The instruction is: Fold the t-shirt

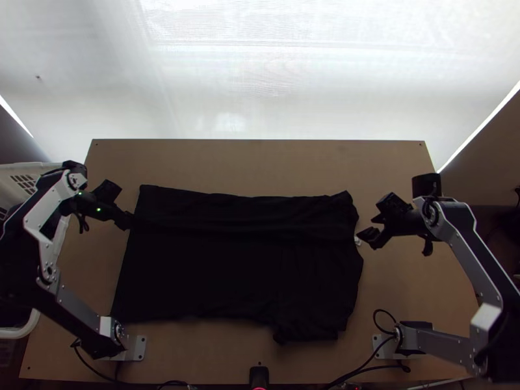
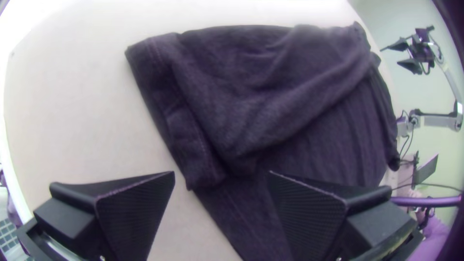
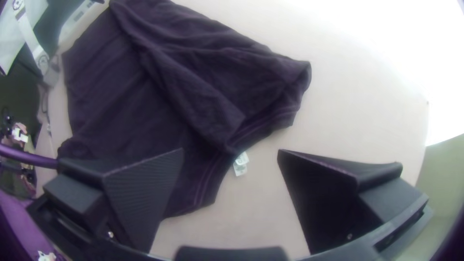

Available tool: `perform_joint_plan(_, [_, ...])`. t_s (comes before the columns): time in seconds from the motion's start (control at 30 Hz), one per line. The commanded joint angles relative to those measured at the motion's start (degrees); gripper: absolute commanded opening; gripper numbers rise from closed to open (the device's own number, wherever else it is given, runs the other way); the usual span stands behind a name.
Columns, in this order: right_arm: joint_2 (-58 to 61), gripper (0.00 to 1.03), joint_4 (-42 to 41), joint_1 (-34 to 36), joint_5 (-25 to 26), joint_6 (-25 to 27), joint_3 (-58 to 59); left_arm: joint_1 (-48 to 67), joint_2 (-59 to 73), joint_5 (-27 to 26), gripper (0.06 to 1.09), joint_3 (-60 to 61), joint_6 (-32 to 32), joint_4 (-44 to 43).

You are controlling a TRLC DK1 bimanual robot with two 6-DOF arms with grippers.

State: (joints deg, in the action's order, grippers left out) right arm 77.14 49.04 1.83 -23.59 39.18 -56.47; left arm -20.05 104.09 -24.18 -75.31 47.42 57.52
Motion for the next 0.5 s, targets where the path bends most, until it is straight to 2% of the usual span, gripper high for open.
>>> perform_joint_plan(0.0, [-18.70, 0.99, 5.02, -3.93, 0.83, 7.32, 3.82, -2.18, -16.12, 2.12, 1.04, 8.86, 14.28, 0.23])
perform_joint_plan(0.07, [-25.99, 0.99, 8.44, -9.56, 3.38, 9.51, 6.11, -3.41, -24.20, 2.21, 1.04, 13.87, 21.84, 0.23])
perform_joint_plan(0.13, [-30.30, 0.98, 13.28, -17.73, 6.28, 7.49, 7.51, -5.61, -30.88, 2.30, 1.04, 19.06, 28.52, -0.04])
perform_joint_plan(0.3, [-34.96, 0.98, 19.08, -38.21, 6.90, -12.72, 12.70, -11.24, -48.72, 3.79, 1.04, 29.60, 46.01, 3.92])
perform_joint_plan(0.4, [-36.63, 0.98, 19.17, -39.97, 3.64, -14.48, 15.25, -11.76, -57.34, 2.65, 1.04, 34.00, 51.46, 6.82])
perform_joint_plan(0.47, [-36.45, 0.98, 19.25, -42.25, 3.91, -13.43, 15.69, -11.50, -61.73, 2.56, 1.04, 37.60, 54.36, 6.29])
